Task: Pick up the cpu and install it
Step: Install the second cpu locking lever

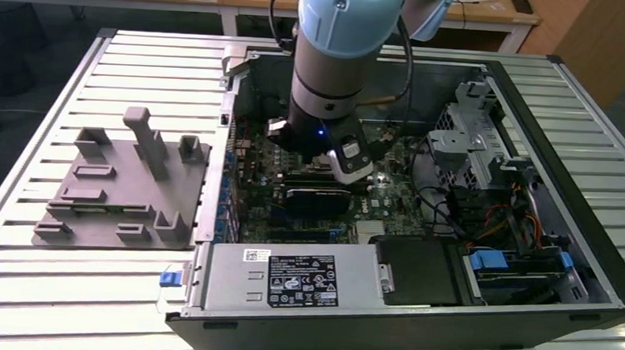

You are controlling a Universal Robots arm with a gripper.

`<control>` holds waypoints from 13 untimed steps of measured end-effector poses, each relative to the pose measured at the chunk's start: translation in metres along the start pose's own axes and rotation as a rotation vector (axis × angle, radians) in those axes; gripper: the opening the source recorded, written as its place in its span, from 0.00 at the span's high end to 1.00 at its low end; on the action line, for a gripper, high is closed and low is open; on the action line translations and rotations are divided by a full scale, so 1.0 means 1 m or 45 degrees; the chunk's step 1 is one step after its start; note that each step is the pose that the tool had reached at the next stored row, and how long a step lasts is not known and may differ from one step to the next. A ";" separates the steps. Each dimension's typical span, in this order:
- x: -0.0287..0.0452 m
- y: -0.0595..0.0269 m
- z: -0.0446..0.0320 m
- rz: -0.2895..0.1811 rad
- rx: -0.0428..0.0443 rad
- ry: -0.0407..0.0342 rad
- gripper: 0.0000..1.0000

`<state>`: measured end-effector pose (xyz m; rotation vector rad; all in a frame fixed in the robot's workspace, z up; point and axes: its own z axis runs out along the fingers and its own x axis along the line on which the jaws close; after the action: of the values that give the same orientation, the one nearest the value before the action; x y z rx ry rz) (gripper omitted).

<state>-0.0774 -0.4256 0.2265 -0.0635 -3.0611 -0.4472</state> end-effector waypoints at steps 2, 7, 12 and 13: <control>-0.0028 0.0030 0.0012 0.002 0.003 -0.0006 0.89; -0.0092 0.0122 0.0048 0.003 0.015 -0.0014 0.89; -0.0115 0.0197 0.0082 0.005 0.069 -0.0041 0.89; -0.0117 0.0208 0.0087 0.006 0.083 -0.0047 0.89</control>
<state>-0.0651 -0.4036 0.2235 -0.0696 -3.0756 -0.3471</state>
